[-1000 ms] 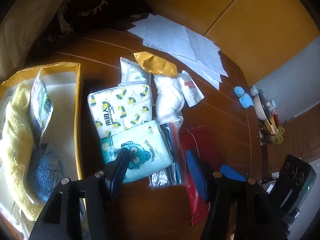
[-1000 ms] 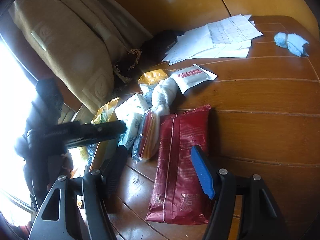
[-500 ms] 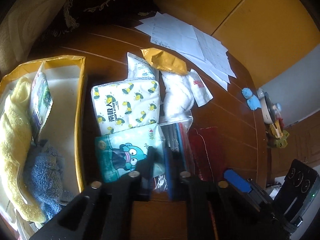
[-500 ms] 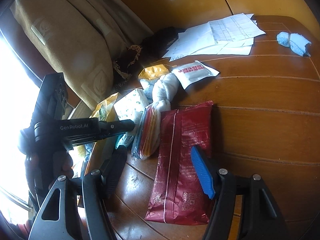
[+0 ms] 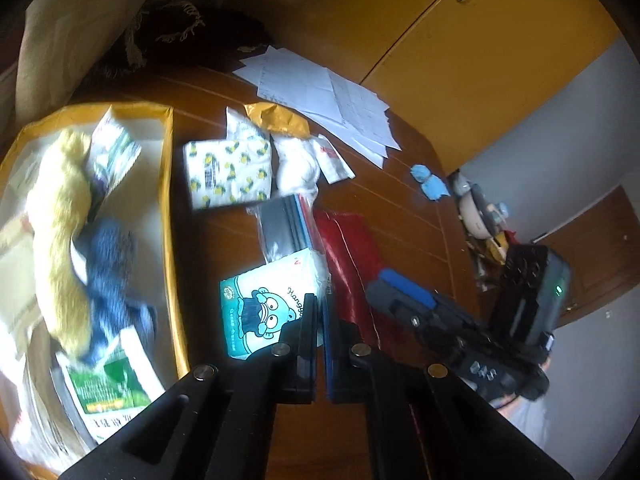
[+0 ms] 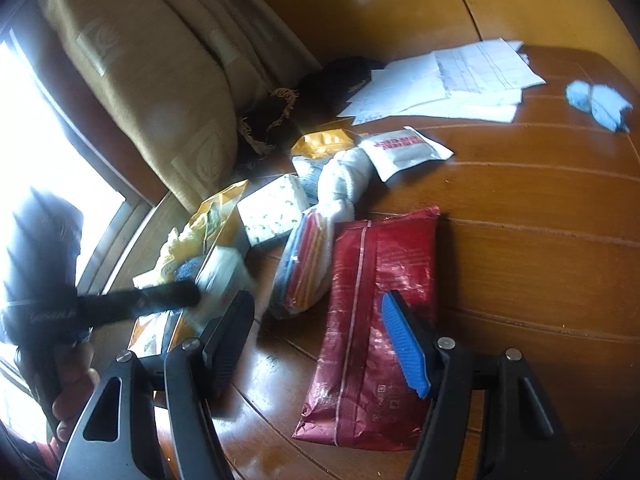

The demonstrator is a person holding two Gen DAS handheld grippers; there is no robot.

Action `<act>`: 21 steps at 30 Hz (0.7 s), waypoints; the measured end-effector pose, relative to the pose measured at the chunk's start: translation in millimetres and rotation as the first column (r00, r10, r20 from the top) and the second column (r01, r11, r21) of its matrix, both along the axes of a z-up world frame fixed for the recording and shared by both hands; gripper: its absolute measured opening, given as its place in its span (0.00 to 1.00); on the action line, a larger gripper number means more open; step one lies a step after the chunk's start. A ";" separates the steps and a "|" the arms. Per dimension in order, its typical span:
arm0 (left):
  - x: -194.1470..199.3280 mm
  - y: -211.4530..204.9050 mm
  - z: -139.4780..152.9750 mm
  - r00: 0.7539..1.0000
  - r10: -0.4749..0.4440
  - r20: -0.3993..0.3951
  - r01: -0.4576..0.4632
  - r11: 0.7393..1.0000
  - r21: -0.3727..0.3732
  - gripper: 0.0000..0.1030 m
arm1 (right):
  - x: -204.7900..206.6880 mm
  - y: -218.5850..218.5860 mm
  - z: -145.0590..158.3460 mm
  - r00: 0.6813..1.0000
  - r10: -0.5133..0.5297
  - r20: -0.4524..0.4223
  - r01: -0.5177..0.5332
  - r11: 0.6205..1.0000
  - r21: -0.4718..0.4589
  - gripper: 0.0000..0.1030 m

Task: Organize soft objects
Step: 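Grasp the clear bag of dark pens with the right gripper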

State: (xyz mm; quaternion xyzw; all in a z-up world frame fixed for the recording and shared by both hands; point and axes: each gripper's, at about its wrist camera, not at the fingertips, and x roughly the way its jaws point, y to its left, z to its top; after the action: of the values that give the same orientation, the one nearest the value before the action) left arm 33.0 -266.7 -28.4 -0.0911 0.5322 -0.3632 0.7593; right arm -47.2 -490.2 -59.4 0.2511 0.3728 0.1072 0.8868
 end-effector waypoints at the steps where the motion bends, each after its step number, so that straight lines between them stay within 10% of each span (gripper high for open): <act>1: -3.3 4.1 -1.8 1.000 0.001 -0.014 -0.001 1.000 -0.014 0.00 | 0.2 1.7 1.0 1.000 0.010 0.003 -0.010 1.000 -0.003 0.64; 9: -25.8 1.5 -18.0 0.996 -0.084 -0.029 0.084 0.996 0.001 0.00 | 26.3 13.0 5.0 0.995 0.071 -0.073 -0.071 0.997 0.000 0.64; 21: -31.7 7.8 -42.8 0.986 -0.139 -0.091 0.139 0.990 -0.008 0.00 | 81.7 67.2 3.4 0.976 0.058 -0.211 -0.113 0.960 -0.257 0.52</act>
State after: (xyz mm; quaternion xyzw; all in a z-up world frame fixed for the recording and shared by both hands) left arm 1.3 -258.9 -71.2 -0.0708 0.5711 -0.4112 0.7069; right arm 34.4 -423.0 -56.0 0.1223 0.4821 0.0685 0.8648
